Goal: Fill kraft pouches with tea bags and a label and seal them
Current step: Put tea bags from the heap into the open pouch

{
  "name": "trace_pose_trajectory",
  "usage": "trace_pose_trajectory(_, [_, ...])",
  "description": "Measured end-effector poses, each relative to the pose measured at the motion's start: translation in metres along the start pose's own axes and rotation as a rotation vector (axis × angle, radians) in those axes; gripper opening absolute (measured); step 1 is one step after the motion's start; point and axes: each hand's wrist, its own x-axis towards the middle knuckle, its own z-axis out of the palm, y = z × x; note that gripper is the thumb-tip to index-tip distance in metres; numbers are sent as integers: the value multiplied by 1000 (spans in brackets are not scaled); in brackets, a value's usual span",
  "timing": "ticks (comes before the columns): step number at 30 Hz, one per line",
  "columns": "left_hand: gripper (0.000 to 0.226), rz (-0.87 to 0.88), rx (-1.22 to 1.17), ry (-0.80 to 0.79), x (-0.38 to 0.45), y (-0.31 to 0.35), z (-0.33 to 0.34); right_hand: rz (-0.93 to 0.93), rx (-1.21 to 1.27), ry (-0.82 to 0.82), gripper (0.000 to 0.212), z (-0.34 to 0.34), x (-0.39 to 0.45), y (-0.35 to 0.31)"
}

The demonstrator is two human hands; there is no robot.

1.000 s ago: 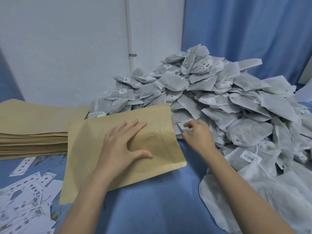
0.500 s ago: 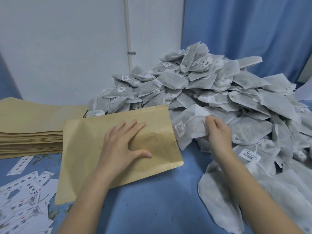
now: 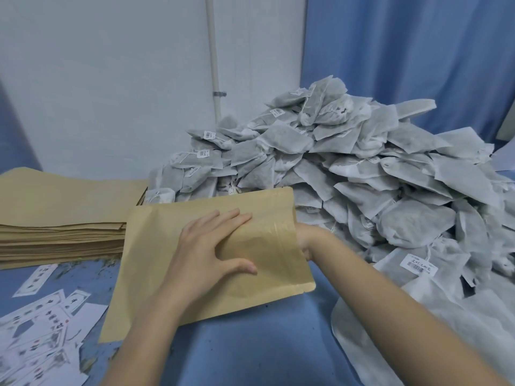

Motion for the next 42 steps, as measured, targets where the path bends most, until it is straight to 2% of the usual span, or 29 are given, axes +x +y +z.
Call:
trace_pose_trajectory(2, [78,-7,-1,14,0,-2,-2,30,-77,-23,25,-1,6,-5])
trace_pose_trajectory(5, [79,-25,8,80,0,-7,-7,-218,-102,-2,24,-13,3,-15])
trace_pose_trajectory(7, [82,-39,25,121,0,-10,-9,-344,-60,189,20,-32,7,-10])
trace_pose_trajectory(8, [83,-47,37,129,0,-11,-10,-380,-89,360,20,-44,14,-4])
trace_pose_trajectory(9, [85,-51,53,131,0,-12,-10,-381,-245,574,21,-55,22,2])
trace_pose_trajectory(10, [86,-54,69,128,0,-13,-10,-334,-510,762,24,-66,31,10])
trace_pose_trajectory(11, [87,-56,79,124,0,-15,-10,-269,-790,852,28,-75,41,18])
trace_pose_trajectory(13, [88,-63,81,114,0,-17,-11,-127,-1215,850,35,-86,54,32])
trace_pose_trajectory(15, [88,-75,75,116,0,-19,-12,-34,-1445,866,34,-88,59,37])
trace_pose_trajectory(17, [86,-93,73,118,0,-20,-13,-42,-1449,949,29,-84,55,35])
trace_pose_trajectory(20, [85,-108,89,115,1,-23,-14,-260,-1021,1081,24,-71,35,33])
trace_pose_trajectory(22, [86,-113,102,113,0,-24,-13,-383,-540,1009,20,-61,18,32])
trace_pose_trajectory(24, [88,-110,114,112,0,-23,-13,-393,-30,779,19,-48,-2,27])
trace_pose_trajectory(25, [89,-108,117,113,-1,-23,-13,-378,125,637,19,-44,-9,25])
trace_pose_trajectory(28, [91,-96,109,117,-1,-21,-13,-331,77,353,15,-36,-15,18])
trace_pose_trajectory(31, [89,-88,88,116,-1,-20,-12,-286,6,266,8,-20,-2,5])
trace_pose_trajectory(35, [83,-80,43,107,0,-19,-13,-155,-130,96,19,5,18,-8])
trace_pose_trajectory(37, [80,-78,25,80,0,-18,-12,-42,-158,61,32,10,25,-14])
trace_pose_trajectory(39, [78,-87,22,62,-1,-20,-11,-14,-216,69,34,12,30,-17])
trace_pose_trajectory(41, [79,-91,39,76,-1,-24,-12,-112,-207,131,34,9,34,-18])
trace_pose_trajectory(42, [81,-93,45,97,-1,-26,-13,-218,-237,203,31,7,32,-16])
